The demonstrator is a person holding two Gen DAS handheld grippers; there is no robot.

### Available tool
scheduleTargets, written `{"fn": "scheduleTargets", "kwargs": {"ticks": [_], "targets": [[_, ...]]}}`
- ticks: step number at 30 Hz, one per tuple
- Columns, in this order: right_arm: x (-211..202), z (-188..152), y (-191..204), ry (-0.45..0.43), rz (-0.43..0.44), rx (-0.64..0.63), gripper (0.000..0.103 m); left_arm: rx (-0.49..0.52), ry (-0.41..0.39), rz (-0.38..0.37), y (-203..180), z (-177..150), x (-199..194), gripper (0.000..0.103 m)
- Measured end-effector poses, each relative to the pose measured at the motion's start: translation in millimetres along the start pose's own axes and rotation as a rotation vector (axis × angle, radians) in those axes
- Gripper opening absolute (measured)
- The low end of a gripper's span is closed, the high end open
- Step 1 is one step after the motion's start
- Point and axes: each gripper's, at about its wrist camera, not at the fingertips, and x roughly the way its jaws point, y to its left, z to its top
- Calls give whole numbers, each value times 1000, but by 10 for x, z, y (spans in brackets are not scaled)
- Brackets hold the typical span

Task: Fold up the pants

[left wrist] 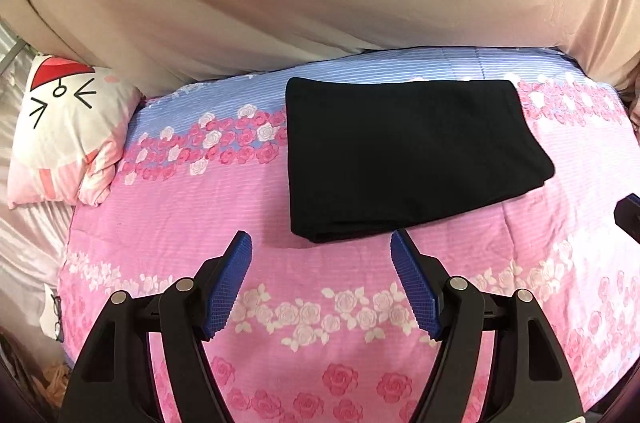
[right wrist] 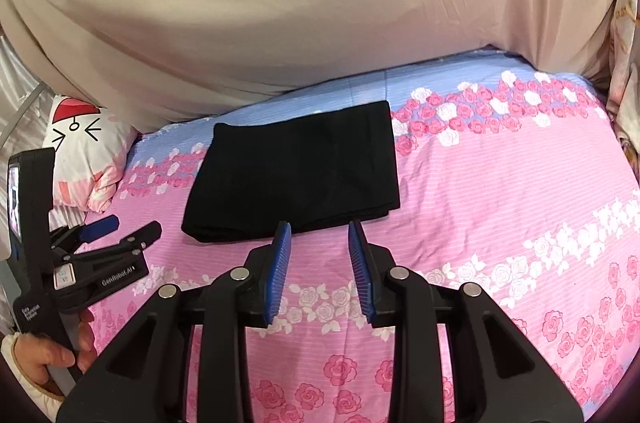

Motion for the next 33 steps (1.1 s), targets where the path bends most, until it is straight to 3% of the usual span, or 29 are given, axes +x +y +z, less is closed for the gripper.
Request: {"fn": "scheduleTargets", "kwargs": {"ticks": [14, 15, 18, 33], "targets": [[-29, 24, 261, -17, -8, -37, 36, -7, -23, 50, 158, -151, -154, 84], [-20, 35, 281, -19, -9, -39, 39, -7, -24, 48, 167, -152, -149, 84], [-26, 65, 356, -44, -25, -51, 62, -25, -26, 28, 219, -134, -146, 84], [-65, -19, 449, -56, -63, -63, 69, -31, -48, -23, 210, -79, -231, 86]]}}
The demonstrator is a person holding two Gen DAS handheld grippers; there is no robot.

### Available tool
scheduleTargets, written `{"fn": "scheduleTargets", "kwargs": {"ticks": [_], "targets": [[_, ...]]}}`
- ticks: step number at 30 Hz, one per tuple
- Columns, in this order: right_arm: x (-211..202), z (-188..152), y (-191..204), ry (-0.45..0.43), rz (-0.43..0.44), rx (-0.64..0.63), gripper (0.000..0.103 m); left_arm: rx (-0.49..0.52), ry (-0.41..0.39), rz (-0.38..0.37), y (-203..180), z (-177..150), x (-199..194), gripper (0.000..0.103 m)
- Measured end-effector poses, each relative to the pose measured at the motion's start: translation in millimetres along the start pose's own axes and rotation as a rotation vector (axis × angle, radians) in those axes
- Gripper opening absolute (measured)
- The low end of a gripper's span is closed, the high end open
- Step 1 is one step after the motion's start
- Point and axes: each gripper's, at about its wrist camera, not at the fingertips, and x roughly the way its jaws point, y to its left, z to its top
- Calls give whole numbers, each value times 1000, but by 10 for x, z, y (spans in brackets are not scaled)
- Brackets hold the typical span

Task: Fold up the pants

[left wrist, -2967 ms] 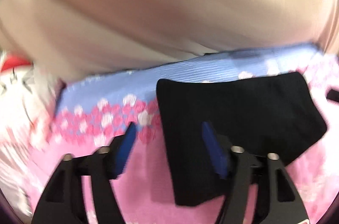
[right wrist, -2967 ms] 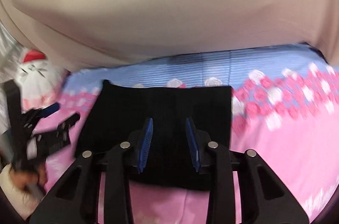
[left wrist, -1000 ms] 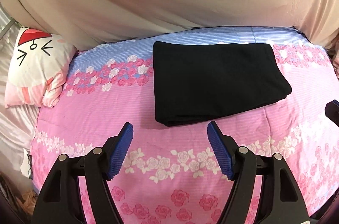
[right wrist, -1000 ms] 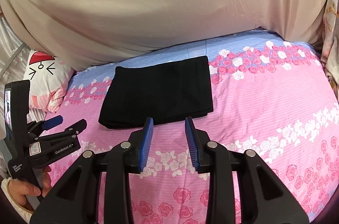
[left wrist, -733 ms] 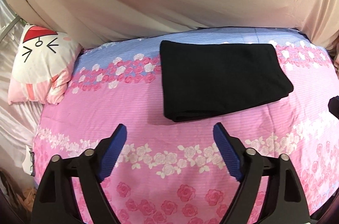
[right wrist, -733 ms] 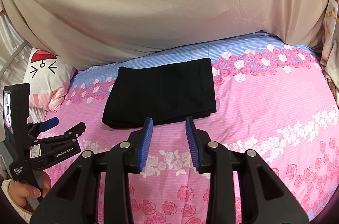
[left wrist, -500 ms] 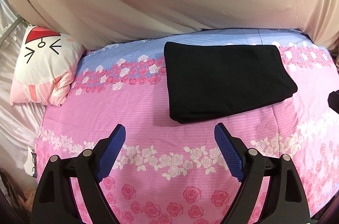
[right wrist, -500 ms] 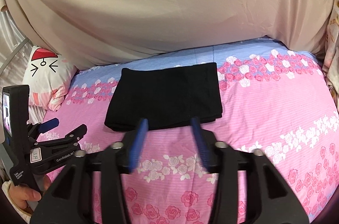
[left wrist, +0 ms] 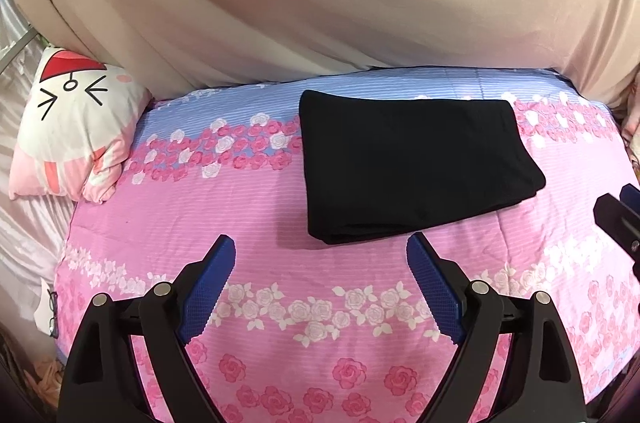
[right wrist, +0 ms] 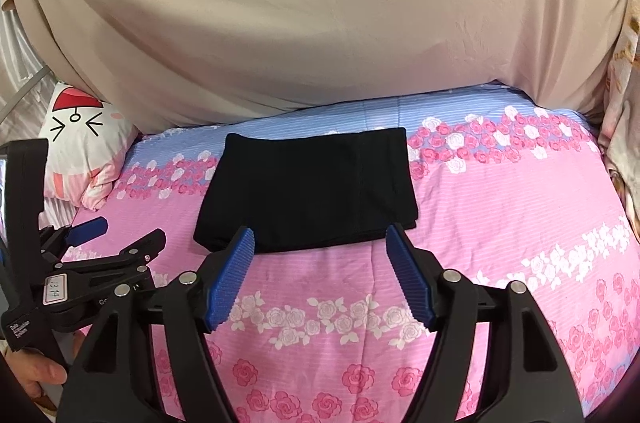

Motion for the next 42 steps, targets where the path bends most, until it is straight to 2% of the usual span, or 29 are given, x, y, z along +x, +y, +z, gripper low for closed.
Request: {"fn": "scheduleTargets", "kwargs": {"ticks": [6, 26, 42], "targets": [[-40, -41, -46, 2, -7, 12, 69, 6, -4, -21, -52, -34, -56, 86], [-89, -75, -20, 0, 4, 4, 69, 14, -10, 8, -70, -75, -127, 86], [-94, -73, -22, -1, 2, 3, 69, 19, -12, 4, -50, -77, -143, 86]]}}
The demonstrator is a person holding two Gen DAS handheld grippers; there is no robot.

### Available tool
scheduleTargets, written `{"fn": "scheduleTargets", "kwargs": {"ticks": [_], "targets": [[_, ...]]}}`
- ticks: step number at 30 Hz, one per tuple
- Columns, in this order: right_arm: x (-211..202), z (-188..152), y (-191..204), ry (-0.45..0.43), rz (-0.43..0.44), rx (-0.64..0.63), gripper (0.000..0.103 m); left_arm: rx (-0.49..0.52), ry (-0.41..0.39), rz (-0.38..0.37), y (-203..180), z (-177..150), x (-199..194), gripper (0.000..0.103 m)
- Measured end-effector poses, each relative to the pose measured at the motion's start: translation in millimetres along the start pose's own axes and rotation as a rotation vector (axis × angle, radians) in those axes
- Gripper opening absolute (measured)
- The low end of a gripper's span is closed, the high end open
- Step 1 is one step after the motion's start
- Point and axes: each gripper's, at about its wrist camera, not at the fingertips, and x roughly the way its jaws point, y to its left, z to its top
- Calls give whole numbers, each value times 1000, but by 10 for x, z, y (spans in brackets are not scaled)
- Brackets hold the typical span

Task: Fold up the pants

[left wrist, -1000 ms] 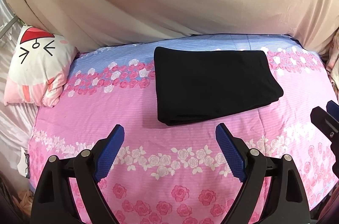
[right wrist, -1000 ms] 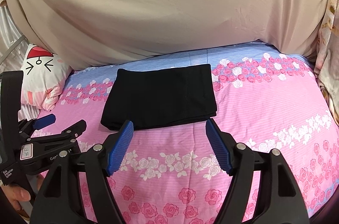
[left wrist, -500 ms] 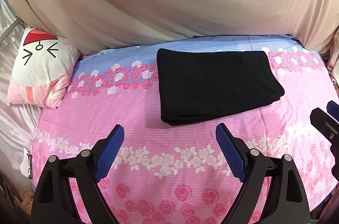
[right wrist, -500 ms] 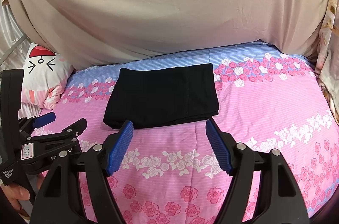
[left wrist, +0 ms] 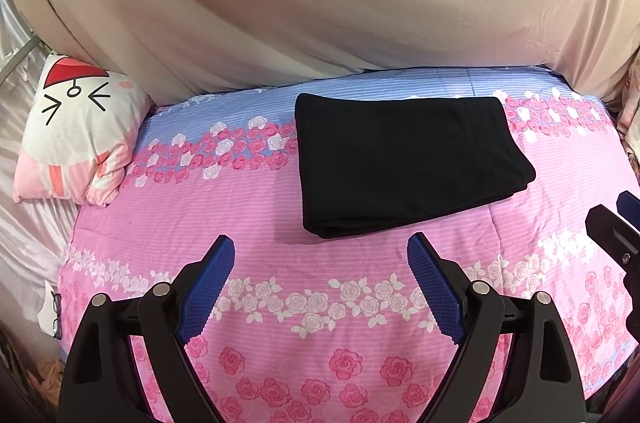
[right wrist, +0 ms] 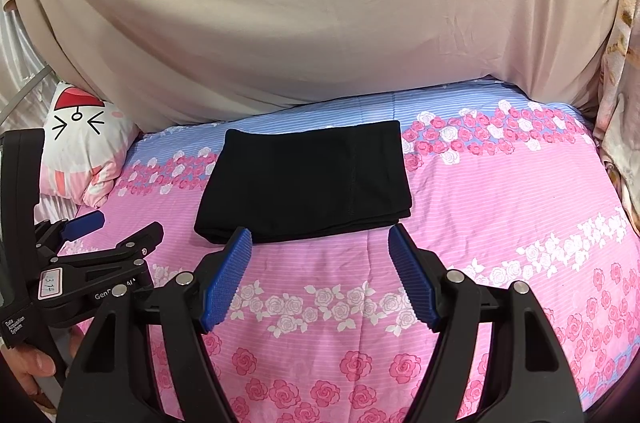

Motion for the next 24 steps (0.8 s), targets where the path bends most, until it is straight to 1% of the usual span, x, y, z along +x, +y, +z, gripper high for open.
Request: {"fn": "scheduleTargets", "kwargs": {"ticks": [3, 8, 13, 14, 19, 22, 24], "targets": [[-3, 6, 11, -2, 2, -2, 69, 0, -4, -13, -5, 5, -4, 86], [-15, 15, 22, -4, 4, -8, 69, 2, -24, 0, -10, 33, -17, 86], [-26, 16, 28, -7, 3, -10, 69, -2, -34, 56, 14, 54, -21, 87], [-21, 16, 28, -6, 4, -9, 69, -4, -35, 54, 17, 55, -21, 87], [-24, 16, 37, -6, 5, -13, 69, -28, -44, -2, 63, 60, -30, 87], [-17, 20, 38, -6, 9, -19, 69, -21, -49, -20, 53, 65, -36, 87], [-16, 19, 33, -5, 13, -19, 69, -16, -59, -19, 48, 68, -44, 87]]}}
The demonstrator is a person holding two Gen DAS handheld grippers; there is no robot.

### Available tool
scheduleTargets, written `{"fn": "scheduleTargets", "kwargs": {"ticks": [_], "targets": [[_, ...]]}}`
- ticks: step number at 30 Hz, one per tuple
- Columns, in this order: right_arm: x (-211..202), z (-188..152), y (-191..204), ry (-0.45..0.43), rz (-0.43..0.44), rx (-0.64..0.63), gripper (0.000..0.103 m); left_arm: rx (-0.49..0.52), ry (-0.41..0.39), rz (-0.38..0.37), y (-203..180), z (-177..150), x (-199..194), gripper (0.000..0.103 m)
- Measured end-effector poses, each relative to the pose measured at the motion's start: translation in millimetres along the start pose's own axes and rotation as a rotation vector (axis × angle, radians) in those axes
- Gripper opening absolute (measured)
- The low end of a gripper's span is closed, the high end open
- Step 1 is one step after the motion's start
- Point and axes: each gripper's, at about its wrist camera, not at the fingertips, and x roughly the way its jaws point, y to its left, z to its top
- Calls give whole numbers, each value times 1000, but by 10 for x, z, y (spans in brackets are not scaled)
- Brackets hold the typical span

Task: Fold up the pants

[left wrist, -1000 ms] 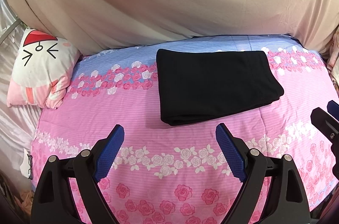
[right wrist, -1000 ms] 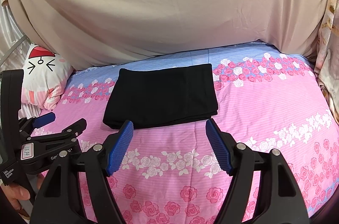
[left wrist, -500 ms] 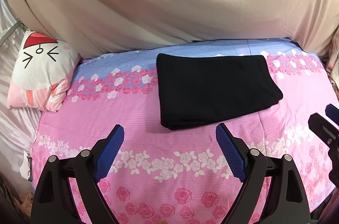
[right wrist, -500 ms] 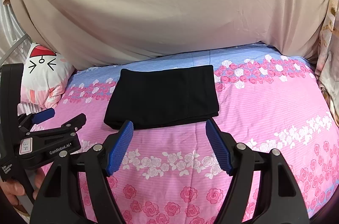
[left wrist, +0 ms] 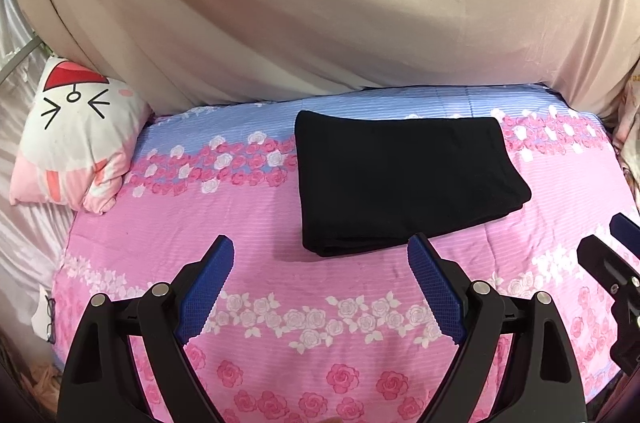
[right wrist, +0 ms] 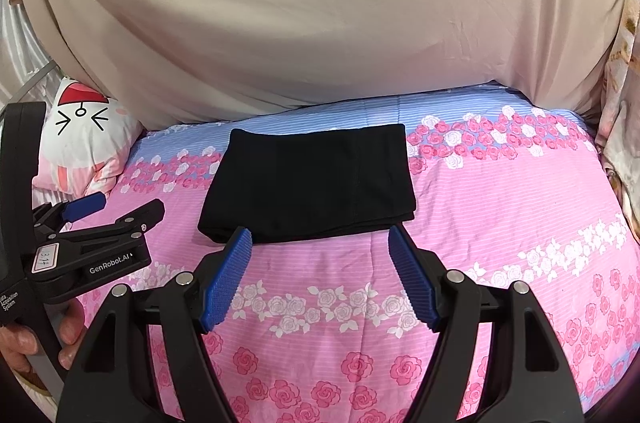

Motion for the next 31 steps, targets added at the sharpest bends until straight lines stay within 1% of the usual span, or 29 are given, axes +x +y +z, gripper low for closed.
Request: {"fn": "scheduleTargets", "kwargs": {"ticks": [4, 12, 18, 24, 26, 27, 28, 29, 30, 31], "targets": [[2, -1, -5, 0, 3, -4, 69, 15, -4, 24, -25, 0, 3, 87], [-1, -8, 2, -1, 1, -4, 69, 11, -9, 3, -13, -19, -6, 87], [-2, -16, 1, 1, 3, -6, 69, 2, -10, 2, -13, -39, -3, 87], [-4, -21, -6, 2, 4, -7, 69, 22, -50, 26, -60, -80, -64, 87], [-11, -25, -9, 2, 2, -7, 69, 28, -45, 29, -72, -83, -68, 87], [-9, -25, -12, 3, 4, -9, 69, 29, -37, 42, -73, -83, -64, 87], [-13, -26, -15, 3, 3, -9, 69, 31, -20, 37, -78, -82, -49, 87], [-11, -25, -13, 2, 3, -10, 69, 34, -8, 8, -79, -86, -39, 87], [-10, -25, -12, 2, 4, -9, 69, 33, -1, -1, -76, -96, -35, 87], [-11, -26, -10, 2, 3, -9, 69, 27, 1, 11, -70, -109, -35, 87]]}}
